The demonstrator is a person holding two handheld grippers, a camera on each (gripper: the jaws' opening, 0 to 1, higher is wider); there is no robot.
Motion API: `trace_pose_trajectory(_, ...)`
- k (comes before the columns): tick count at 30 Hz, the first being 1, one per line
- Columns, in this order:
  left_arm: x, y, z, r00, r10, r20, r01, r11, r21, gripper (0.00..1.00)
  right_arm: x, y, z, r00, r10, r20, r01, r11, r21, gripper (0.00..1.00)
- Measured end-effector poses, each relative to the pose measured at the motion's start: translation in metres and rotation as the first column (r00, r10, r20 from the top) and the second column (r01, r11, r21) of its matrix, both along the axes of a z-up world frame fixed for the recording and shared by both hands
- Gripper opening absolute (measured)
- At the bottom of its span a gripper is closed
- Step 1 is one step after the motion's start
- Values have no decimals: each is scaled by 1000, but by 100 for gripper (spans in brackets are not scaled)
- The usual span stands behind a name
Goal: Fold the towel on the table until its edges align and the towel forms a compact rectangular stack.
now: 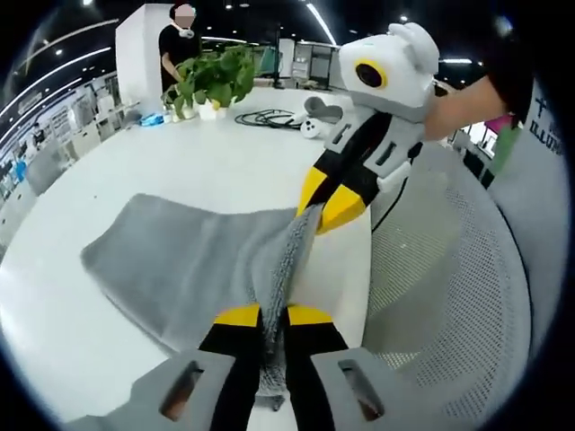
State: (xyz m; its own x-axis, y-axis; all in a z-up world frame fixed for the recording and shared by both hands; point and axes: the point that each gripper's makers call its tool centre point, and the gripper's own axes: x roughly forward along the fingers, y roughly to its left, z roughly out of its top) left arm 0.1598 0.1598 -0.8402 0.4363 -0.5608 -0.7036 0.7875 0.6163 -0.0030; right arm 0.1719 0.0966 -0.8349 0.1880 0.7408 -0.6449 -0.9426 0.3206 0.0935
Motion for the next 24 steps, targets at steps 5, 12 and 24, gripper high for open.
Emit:
trace_pose_trajectory(5,-4,-2,15,999,11,33,-11,1000,-4,8,-4,-2,16,999,-36,-17,37,998,56,5)
trace_pose_trajectory(12,-14,-5,29,999,4,53,-3,1000,-15,8,-14,-3,30,999,-39,-17,40,995,89,5)
trace_pose_trajectory(24,-2,-2,58,993,-20,120,18,1000,16,8,-7,0,56,997,-74,-34,79,984,162,5)
